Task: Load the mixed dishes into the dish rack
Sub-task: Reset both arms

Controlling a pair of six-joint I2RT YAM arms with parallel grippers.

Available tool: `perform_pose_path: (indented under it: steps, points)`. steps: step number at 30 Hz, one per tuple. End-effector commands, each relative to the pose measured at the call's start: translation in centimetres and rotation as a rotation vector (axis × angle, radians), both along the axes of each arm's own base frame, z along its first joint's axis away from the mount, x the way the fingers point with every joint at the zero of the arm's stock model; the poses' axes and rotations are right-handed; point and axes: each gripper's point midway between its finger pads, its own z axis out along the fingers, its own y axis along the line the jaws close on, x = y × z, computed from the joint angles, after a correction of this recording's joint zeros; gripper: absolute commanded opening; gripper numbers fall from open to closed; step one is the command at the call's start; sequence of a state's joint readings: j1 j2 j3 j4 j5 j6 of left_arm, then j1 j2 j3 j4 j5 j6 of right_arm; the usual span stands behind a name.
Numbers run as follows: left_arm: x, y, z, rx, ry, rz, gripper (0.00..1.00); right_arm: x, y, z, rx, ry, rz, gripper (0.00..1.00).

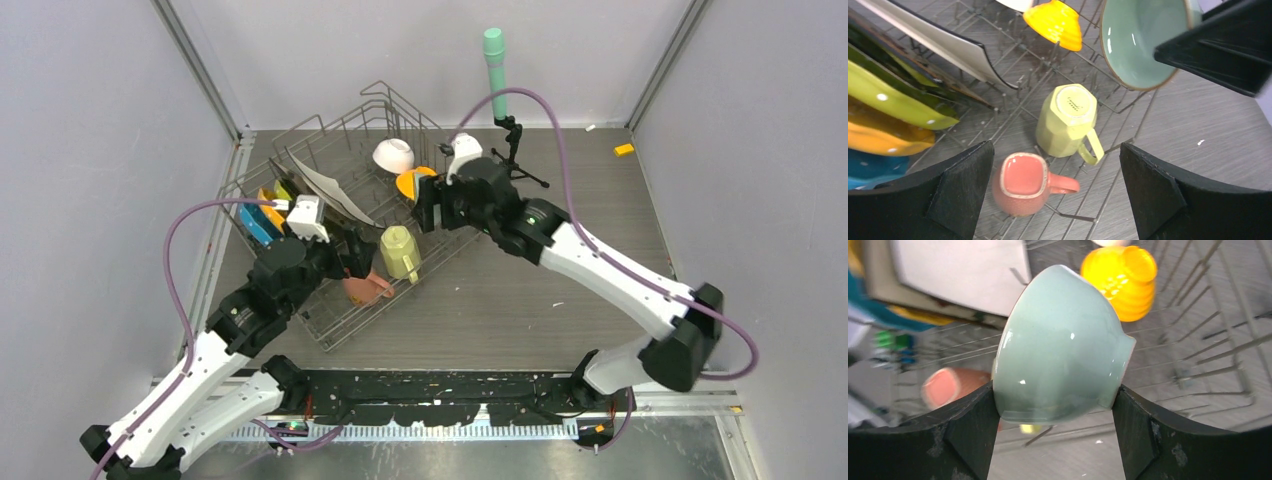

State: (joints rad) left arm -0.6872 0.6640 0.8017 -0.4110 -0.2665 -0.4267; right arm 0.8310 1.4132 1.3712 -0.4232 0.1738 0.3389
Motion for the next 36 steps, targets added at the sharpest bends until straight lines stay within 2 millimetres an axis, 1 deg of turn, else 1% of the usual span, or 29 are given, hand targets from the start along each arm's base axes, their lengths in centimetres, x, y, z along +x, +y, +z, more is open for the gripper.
perform_pose_path:
  steps: [1,2,3,4,5,6,7,8,11,17,20,24,28,29,30,33,36]
  points:
    - [-0.3,2.2,0.9,0.048,-0.033,0.066,1.00,4.0,-1.4,0.5,-0.242,-0.095,-0.094,0.19]
    - [-0.4,2.4,0.9,0.056,-0.032,0.071,1.00,4.7,-1.6,-0.4,-0.313,-0.085,-0.108,0.19]
    - [-0.6,2.7,0.9,0.060,-0.032,0.074,1.00,5.6,-1.2,-1.0,-0.363,-0.082,-0.105,0.19]
    - [-0.7,2.9,0.9,0.065,-0.033,0.079,1.00,5.8,-1.9,-1.7,-0.428,-0.068,-0.121,0.20]
    - [-0.8,3.1,0.8,0.069,-0.034,0.085,1.00,6.6,-1.6,-2.2,-0.472,-0.065,-0.125,0.20]
    - [-0.9,3.3,0.7,0.073,-0.033,0.092,1.00,6.7,-2.5,-2.8,-0.538,-0.050,-0.145,0.21]
    - [-0.9,3.5,0.6,0.078,-0.031,0.096,1.00,7.3,-2.7,-4.1,-0.617,-0.030,-0.155,0.21]
    - [-1.0,3.7,0.5,0.083,-0.028,0.099,1.00,7.5,-3.0,-4.2,-0.645,-0.029,-0.161,0.21]
    - [-1.2,3.9,0.4,0.093,-0.027,0.102,1.00,8.3,-3.6,-5.5,-0.775,-0.021,-0.177,0.21]
    - [-1.2,3.9,0.5,0.098,-0.029,0.098,1.00,9.1,-4.8,-7.3,-0.919,-0.016,-0.186,0.22]
    - [-1.1,3.7,0.4,0.096,-0.026,0.090,1.00,9.1,-4.8,-8.4,-0.952,-0.003,-0.166,0.24]
    - [-1.1,3.5,0.4,0.092,-0.022,0.085,1.00,9.2,-4.8,-9.6,-0.979,0.012,-0.159,0.34]
    - [-1.1,3.5,0.6,0.085,-0.027,0.086,1.00,9.4,-4.6,-10.4,-0.982,0.017,-0.152,0.46]
    - [-1.2,3.5,0.7,0.084,-0.027,0.085,1.00,9.5,-4.6,-10.5,-0.982,0.016,-0.152,0.50]
    - [-1.2,3.5,0.7,0.081,-0.027,0.085,1.00,9.5,-4.6,-10.6,-0.981,0.019,-0.150,0.51]
    - [-1.2,3.5,0.7,0.080,-0.026,0.086,1.00,9.7,-4.6,-10.7,-0.976,0.018,-0.157,0.66]
    - [-1.2,3.4,0.7,0.076,-0.023,0.085,1.00,9.8,-4.6,-10.6,-0.965,0.011,-0.164,0.71]
